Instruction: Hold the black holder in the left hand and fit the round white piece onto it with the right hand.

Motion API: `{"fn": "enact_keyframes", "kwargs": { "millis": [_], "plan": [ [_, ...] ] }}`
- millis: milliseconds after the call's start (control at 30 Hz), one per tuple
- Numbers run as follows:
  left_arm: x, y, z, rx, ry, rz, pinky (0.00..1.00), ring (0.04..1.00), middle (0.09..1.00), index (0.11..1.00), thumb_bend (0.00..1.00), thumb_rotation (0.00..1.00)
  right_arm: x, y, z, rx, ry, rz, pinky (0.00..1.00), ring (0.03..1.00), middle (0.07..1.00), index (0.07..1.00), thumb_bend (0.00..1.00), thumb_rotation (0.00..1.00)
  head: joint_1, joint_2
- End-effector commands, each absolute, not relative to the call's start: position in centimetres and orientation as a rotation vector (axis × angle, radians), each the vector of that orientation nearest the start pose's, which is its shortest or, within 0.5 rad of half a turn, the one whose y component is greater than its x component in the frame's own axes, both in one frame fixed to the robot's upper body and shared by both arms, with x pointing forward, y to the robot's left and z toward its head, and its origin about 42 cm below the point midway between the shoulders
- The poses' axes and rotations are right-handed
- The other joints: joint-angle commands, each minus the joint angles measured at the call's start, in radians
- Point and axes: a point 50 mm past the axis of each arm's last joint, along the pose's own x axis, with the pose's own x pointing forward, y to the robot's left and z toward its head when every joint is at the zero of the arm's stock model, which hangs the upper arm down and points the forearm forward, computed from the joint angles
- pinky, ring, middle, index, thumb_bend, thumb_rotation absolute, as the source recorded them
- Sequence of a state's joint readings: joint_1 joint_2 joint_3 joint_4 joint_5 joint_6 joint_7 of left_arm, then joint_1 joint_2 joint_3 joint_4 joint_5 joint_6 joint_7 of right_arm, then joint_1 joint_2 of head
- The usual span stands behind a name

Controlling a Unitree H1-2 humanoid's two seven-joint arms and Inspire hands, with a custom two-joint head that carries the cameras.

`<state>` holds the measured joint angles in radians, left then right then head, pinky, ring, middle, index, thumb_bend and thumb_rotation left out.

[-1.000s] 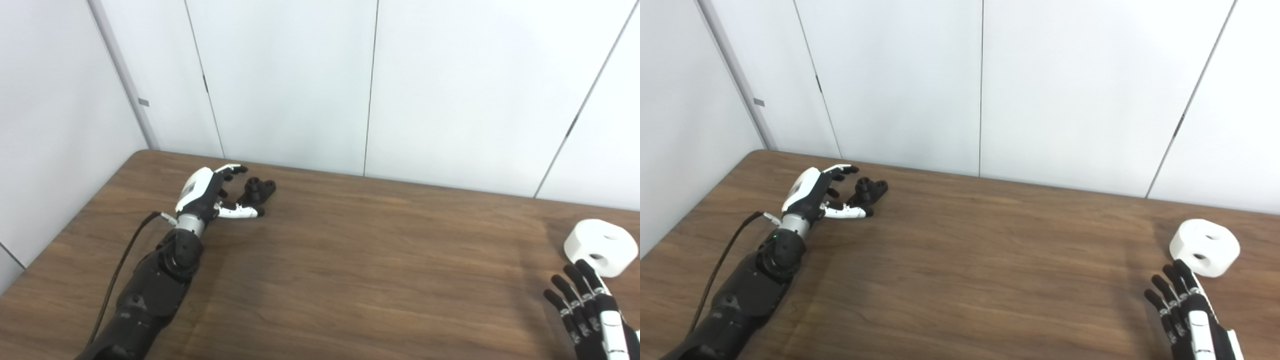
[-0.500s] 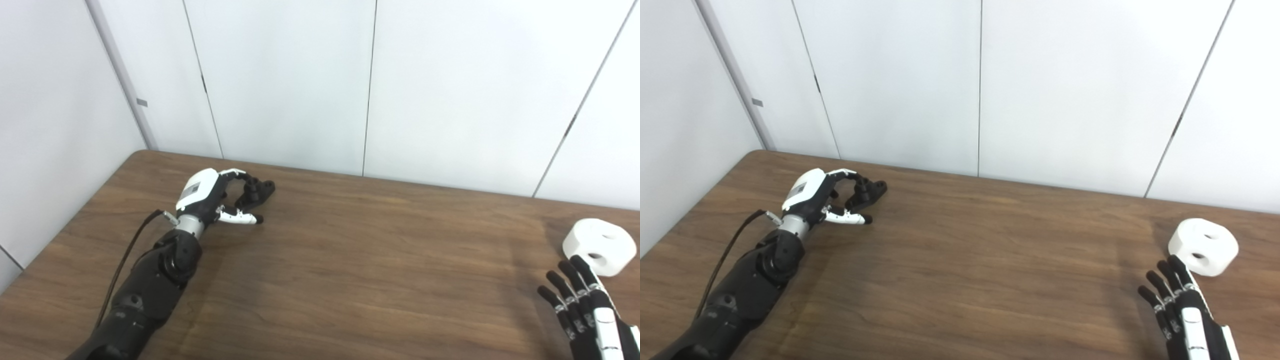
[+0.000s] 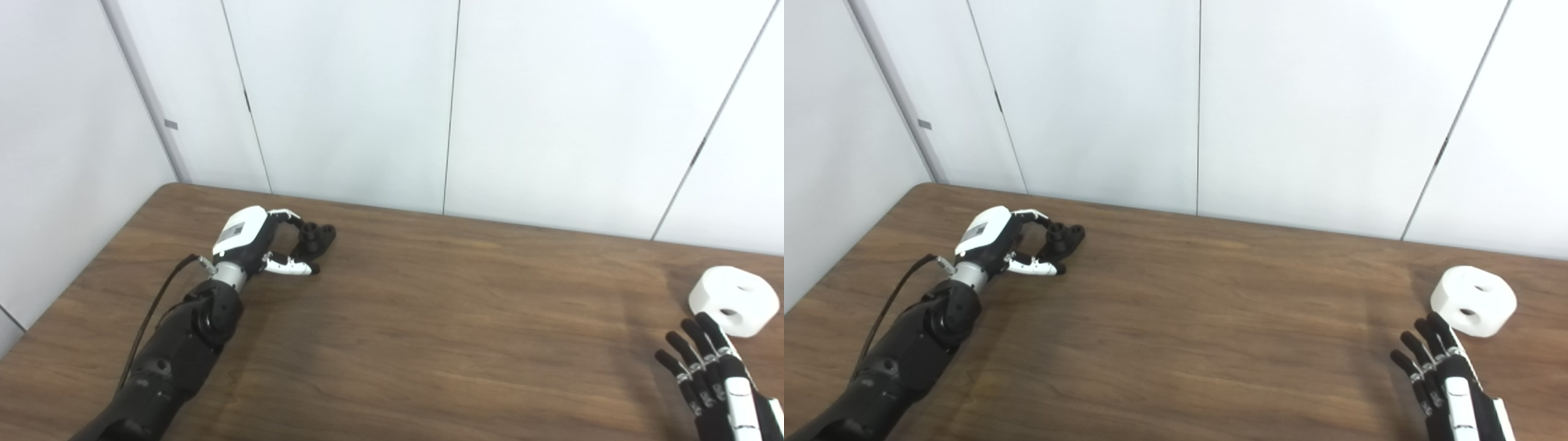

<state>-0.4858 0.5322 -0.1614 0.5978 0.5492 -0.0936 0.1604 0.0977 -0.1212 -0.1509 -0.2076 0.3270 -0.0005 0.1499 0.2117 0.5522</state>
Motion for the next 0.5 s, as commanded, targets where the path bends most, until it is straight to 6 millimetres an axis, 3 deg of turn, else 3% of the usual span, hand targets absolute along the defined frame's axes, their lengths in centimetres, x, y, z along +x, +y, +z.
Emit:
{"fn": "enact_keyframes", "kwargs": {
  "millis": [0,167,467],
  "plan": [
    [44.4,38.4,18.2,1.151,-0.100,0.098,0.75,0.838,0.779,0.663,1.00,0.22,24.8,-28.2,15.1,0.163,-0.242,0.034,0.84,0.899,0.925,0.915,0.33,0.77,0.001,0.002],
    [44.6,37.9,18.1,1.123,-0.140,0.099,0.73,0.808,0.748,0.630,0.99,0.16,24.6,-28.1,15.1,0.168,-0.239,0.030,0.84,0.903,0.926,0.916,0.34,0.77,-0.003,0.003],
    [45.1,37.4,18.0,1.077,-0.148,0.101,0.74,0.805,0.745,0.637,1.00,0.17,24.5,-28.1,15.2,0.166,-0.248,0.032,0.85,0.902,0.923,0.913,0.33,0.76,-0.009,0.005]
  ]
}}
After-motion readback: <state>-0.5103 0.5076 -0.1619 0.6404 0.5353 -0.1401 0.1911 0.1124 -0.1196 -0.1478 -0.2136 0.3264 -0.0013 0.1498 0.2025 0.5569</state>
